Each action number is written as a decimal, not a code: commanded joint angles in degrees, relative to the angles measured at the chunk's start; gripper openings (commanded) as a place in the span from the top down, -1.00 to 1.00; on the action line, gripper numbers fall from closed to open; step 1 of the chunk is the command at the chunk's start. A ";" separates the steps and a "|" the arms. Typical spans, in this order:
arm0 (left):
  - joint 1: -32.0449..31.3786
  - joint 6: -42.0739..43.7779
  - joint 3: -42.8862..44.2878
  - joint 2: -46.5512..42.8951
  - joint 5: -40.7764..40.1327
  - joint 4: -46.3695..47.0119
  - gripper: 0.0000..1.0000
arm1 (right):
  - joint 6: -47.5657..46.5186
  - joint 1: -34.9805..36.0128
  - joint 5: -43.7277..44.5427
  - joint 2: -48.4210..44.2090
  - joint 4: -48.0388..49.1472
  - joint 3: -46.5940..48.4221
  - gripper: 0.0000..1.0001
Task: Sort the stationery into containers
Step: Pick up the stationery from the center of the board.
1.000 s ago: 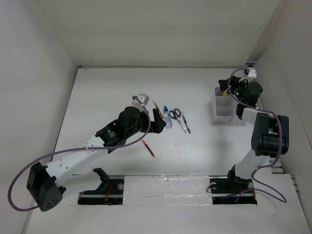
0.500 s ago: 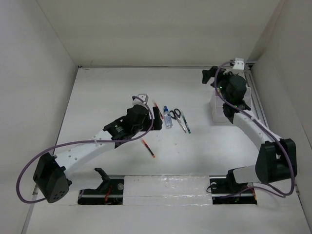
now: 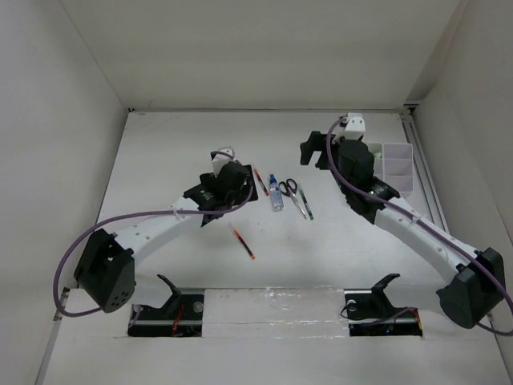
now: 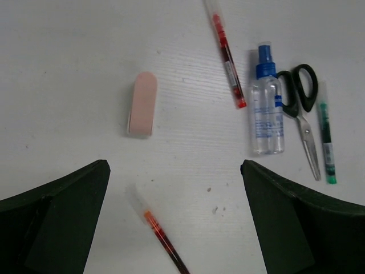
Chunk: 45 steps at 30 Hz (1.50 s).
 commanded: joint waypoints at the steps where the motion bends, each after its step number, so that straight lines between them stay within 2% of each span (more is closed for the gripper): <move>1: 2.59 2.79 1.68 2.82 -1.11 3.87 -1.00 | 2.99 4.91 -3.14 -6.23 -1.39 -2.42 -1.00; 4: 6.20 6.31 0.37 5.72 4.69 8.80 -1.00 | 4.84 7.99 -5.69 -9.31 -2.10 -5.67 -0.96; 10: 6.73 11.33 0.36 11.61 5.84 13.47 -1.00 | 5.55 12.38 -7.19 -18.54 -5.52 -9.89 -0.91; 15: 8.84 11.33 1.33 17.24 6.99 13.38 -0.87 | 5.55 14.76 -6.67 -23.81 -7.99 -9.90 -0.89; 20: 8.84 10.81 -1.04 17.25 8.74 15.48 -0.85 | 5.03 15.38 -4.73 -25.14 -9.22 -10.52 -0.89; 27: 8.84 10.80 -1.04 17.77 7.69 13.73 -0.85 | 5.55 15.91 -5.35 -24.00 -9.22 -11.05 -0.89; 31: 8.84 10.80 -1.04 18.91 7.16 13.11 -0.64 | 6.08 16.44 -5.87 -24.00 -9.22 -11.05 -0.89; 32: 8.84 10.80 -1.04 19.43 7.16 12.59 -0.49 | 6.08 16.44 -5.87 -24.00 -9.22 -11.05 -0.89; 35: 8.84 10.27 -0.52 20.75 7.16 11.98 -0.28 | 6.08 16.96 -5.87 -24.00 -9.22 -11.05 -0.89; 36: 8.84 10.27 -0.52 20.76 7.16 11.97 -0.09 | 6.08 16.96 -5.87 -24.00 -9.22 -11.05 -0.89; 39: 8.84 10.27 0.10 22.95 7.16 11.36 0.01 | 6.08 16.96 -5.87 -24.00 -9.22 -11.05 -0.89; 42: 8.84 9.05 0.88 24.88 7.16 10.13 0.22 | 6.08 16.96 -5.87 -24.53 -9.83 -11.05 -0.89; 43: 8.84 9.04 0.89 24.89 7.16 9.34 0.33 | 6.08 16.96 -5.87 -24.53 -9.83 -11.05 -0.89; 44: 8.84 8.52 1.50 25.67 7.16 8.73 0.65 | 6.60 16.96 -5.87 -24.53 -9.83 -11.05 -0.89; 45: 8.84 8.52 2.20 26.29 7.16 7.94 0.80 | 6.60 16.96 -5.87 -24.53 -9.83 -11.05 -0.89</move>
